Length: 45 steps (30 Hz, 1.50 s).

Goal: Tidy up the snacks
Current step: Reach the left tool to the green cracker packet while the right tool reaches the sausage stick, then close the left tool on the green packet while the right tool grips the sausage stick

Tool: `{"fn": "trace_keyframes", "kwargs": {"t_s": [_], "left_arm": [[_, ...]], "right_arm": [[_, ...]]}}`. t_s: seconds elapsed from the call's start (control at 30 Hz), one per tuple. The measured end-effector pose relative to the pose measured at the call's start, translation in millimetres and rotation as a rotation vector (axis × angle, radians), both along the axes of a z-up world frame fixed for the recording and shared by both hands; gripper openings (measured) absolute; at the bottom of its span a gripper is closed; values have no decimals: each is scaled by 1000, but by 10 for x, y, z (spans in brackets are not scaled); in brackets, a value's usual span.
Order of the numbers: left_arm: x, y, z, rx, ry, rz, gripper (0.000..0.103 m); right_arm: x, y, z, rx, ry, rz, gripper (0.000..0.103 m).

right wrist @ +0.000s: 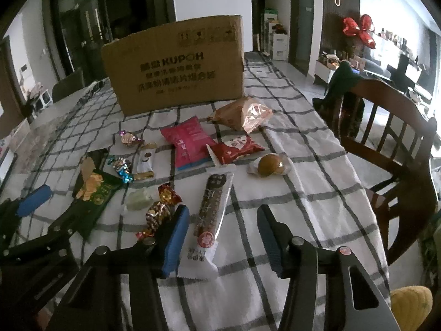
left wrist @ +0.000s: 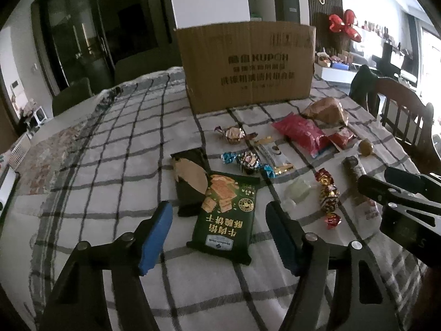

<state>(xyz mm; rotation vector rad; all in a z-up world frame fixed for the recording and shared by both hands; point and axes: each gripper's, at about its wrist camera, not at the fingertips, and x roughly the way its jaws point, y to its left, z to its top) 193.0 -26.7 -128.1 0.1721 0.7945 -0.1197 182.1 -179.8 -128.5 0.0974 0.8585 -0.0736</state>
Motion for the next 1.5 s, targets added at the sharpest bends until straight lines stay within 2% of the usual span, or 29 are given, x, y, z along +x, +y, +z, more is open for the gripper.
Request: {"fn": "trace_keyframes", "kwargs": {"t_s": [0.27, 0.33, 0.57, 0.77, 1.03, 1.3, 1.5], "left_arm": [[98, 18, -94, -25, 32, 3, 65], [128, 20, -118, -29, 42, 1, 61], [202, 50, -174, -87, 88, 4, 55], [222, 59, -185, -105, 98, 13, 52], [228, 48, -176, -105, 96, 13, 47], [111, 38, -16, -145, 91, 10, 47], [18, -3, 246, -155, 35, 10, 47]], "right_arm": [[100, -3, -49, -4, 12, -4, 44], [133, 1, -67, 0, 19, -3, 44], [175, 29, -111, -7, 27, 10, 38], [194, 72, -134, -12, 28, 37, 28], [187, 102, -115, -9, 27, 54, 23], [113, 55, -12, 9, 1, 64, 20], [22, 38, 167, 25, -53, 90, 20]]}}
